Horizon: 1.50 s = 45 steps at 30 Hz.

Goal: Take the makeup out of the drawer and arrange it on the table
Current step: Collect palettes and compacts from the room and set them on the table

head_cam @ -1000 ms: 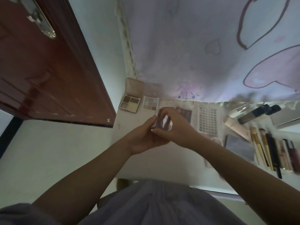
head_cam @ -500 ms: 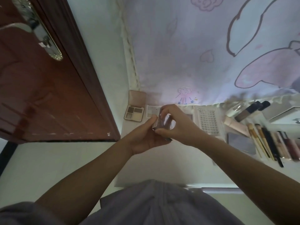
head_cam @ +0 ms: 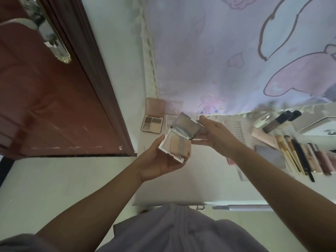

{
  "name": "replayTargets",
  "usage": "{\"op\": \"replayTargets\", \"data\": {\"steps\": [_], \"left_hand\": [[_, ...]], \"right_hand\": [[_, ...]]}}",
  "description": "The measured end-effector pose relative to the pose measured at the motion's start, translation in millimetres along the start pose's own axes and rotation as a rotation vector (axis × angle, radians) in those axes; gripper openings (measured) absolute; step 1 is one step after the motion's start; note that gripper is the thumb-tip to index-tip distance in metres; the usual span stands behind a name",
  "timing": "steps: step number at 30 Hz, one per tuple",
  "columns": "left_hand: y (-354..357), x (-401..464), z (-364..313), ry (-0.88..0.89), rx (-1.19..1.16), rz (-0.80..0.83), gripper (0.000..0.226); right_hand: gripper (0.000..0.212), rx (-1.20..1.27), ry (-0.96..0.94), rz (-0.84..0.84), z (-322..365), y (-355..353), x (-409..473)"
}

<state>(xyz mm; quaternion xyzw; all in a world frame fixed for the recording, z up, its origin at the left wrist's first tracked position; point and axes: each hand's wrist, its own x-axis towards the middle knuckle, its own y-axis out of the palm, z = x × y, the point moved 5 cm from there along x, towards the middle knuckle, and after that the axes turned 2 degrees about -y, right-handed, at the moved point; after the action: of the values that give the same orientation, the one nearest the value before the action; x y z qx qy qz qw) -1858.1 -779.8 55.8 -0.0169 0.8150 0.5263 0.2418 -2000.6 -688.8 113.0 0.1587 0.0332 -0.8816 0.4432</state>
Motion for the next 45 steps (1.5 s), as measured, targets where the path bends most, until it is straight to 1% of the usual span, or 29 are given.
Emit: {"op": "replayTargets", "data": {"steps": [2, 3, 6, 8, 10, 12, 14, 18, 21, 23, 25, 26, 28, 30, 32, 34, 38, 40, 42, 45], "left_hand": [[-11, -8, 4, 0.018, -0.124, 0.014, 0.056], [-16, -11, 6, 0.026, -0.179, 0.015, 0.058], [-35, -20, 8, 0.055, -0.274, -0.007, 0.059], [-44, -25, 7, 0.065, -0.315, -0.003, 0.057], [-51, -29, 2, 0.074, -0.360, -0.002, 0.055], [-55, -31, -3, 0.095, -0.371, 0.001, 0.054], [-57, -32, -10, 0.109, -0.372, 0.008, 0.055], [-56, -31, -19, 0.104, -0.380, 0.024, 0.055], [-55, -28, -25, 0.080, -0.353, 0.025, 0.058], [-55, -27, -28, 0.056, -0.305, 0.021, 0.061], [-57, -25, -28, 0.038, -0.246, -0.004, 0.059], [-59, -24, -28, 0.039, -0.207, -0.039, 0.055], [-69, -22, -27, 0.046, -0.116, -0.153, 0.040], [-82, -21, -27, 0.059, -0.037, -0.298, 0.027], [-96, -21, -28, 0.086, 0.049, -0.443, 0.022], [-107, -22, -32, 0.127, 0.203, -0.584, 0.023], [-113, -21, -45, 0.175, 0.590, -0.806, 0.031], [-109, -20, -54, 0.221, 0.729, -0.853, 0.029], [-107, -16, -63, 0.232, 0.805, -0.862, 0.029], [-112, -10, -68, 0.224, 0.849, -0.879, 0.028]], "right_hand": [[0.047, 0.015, 0.031, 0.029, -17, 8, 4], [0.050, 0.004, 0.042, 0.071, -24, 15, 5], [0.046, -0.028, 0.072, 0.214, -40, 41, 9], [0.044, 0.014, 0.091, 0.263, -46, 58, 13], [0.049, 0.052, 0.094, 0.281, -48, 72, 17], [0.053, 0.030, 0.083, 0.259, -48, 83, 22], [0.054, -0.035, 0.053, 0.194, -47, 91, 28], [0.046, -0.127, -0.008, 0.052, -47, 100, 36], [0.036, -0.095, -0.044, 0.034, -41, 99, 39], [0.026, -0.054, -0.063, -0.009, -36, 93, 41], [0.022, -0.045, -0.075, -0.079, -33, 84, 47], [0.022, -0.083, -0.077, -0.107, -33, 78, 50], [0.021, -0.226, -0.067, -0.138, -37, 71, 57], [0.020, -0.422, -0.055, -0.144, -47, 71, 64], [0.017, -0.618, -0.016, -0.143, -64, 74, 71], [0.019, -0.727, 0.000, -0.166, -79, 78, 77], [0.022, -0.685, 0.011, -0.254, -85, 85, 90], [0.022, -0.634, 0.030, -0.271, -84, 87, 100], [0.022, -0.635, 0.045, -0.276, -83, 87, 110], [0.022, -0.676, 0.053, -0.256, -86, 86, 120]]}}
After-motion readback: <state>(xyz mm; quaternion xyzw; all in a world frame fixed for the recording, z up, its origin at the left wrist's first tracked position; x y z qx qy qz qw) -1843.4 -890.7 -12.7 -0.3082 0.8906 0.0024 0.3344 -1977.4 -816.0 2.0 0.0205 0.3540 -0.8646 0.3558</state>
